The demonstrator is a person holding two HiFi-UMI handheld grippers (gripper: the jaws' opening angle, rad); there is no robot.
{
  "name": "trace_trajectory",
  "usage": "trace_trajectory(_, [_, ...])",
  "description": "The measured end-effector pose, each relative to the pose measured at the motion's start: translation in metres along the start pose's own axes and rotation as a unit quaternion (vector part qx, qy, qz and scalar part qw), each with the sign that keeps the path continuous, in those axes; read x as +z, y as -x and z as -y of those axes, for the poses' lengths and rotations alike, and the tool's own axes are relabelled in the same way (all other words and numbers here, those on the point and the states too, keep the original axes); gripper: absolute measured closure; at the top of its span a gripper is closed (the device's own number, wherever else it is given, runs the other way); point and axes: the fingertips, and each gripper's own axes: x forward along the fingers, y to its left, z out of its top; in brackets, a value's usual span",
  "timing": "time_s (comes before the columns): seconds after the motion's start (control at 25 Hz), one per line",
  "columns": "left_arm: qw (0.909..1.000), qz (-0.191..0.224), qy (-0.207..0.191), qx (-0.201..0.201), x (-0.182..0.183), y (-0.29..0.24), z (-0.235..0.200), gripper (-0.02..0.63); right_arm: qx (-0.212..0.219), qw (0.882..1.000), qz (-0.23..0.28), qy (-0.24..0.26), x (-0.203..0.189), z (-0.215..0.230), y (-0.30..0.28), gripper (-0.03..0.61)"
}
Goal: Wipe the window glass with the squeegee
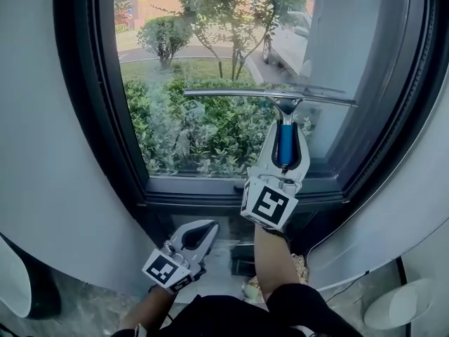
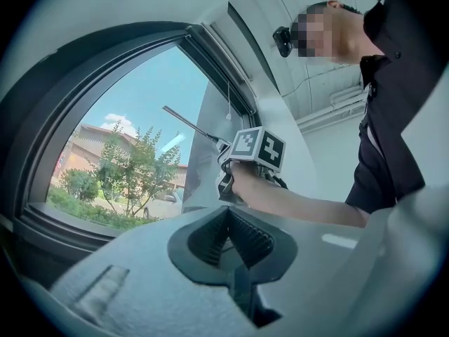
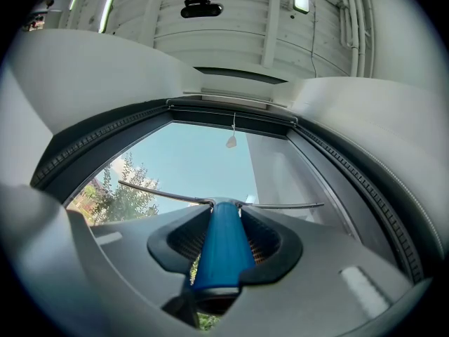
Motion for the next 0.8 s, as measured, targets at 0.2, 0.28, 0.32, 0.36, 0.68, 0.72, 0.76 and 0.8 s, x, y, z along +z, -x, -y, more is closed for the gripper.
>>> trace_trajectory(0.2, [1.0, -0.003, 0.003, 0.003, -0.002, 0.001, -0.001, 0.614, 0.0, 1.0, -0.001, 0.004, -0.001, -0.001, 0.002, 0.443])
trace_trajectory(0.28, [1.0, -0.002, 0.004, 0.003, -0.003, 0.0, -0.001, 0.614, -0.002, 1.0, -0.002, 0.002, -0.004, -0.001, 0.004, 0.443])
trace_trajectory(0.32, [1.0, -0.001, 0.005, 0.004, -0.004, 0.0, -0.001, 0.614, -0.002, 1.0, -0.003, 0.0, -0.005, -0.001, 0.005, 0.443])
trace_trajectory(0.36, [1.0, -0.001, 0.007, 0.005, -0.005, 0.0, -0.002, 0.614, -0.003, 1.0, -0.004, -0.002, -0.005, -0.001, 0.005, 0.443])
trace_trajectory(0.68, [0.9998, -0.006, 0.015, 0.008, -0.011, 0.0, -0.006, 0.614, 0.0, 1.0, -0.012, 0.004, -0.012, 0.0, 0.013, 0.443])
trace_trajectory(0.72, [0.9998, -0.006, 0.017, 0.009, -0.011, 0.0, -0.006, 0.614, 0.0, 1.0, -0.014, 0.004, -0.013, 0.0, 0.014, 0.443])
trace_trajectory(0.76, [0.9998, -0.007, 0.018, 0.009, -0.011, 0.0, -0.006, 0.614, 0.001, 1.0, -0.015, 0.004, -0.015, 0.0, 0.015, 0.443])
trace_trajectory(0.8, [0.9998, -0.007, 0.019, 0.009, -0.011, 0.0, -0.006, 0.614, 0.001, 1.0, -0.016, 0.004, -0.015, 0.0, 0.016, 0.443])
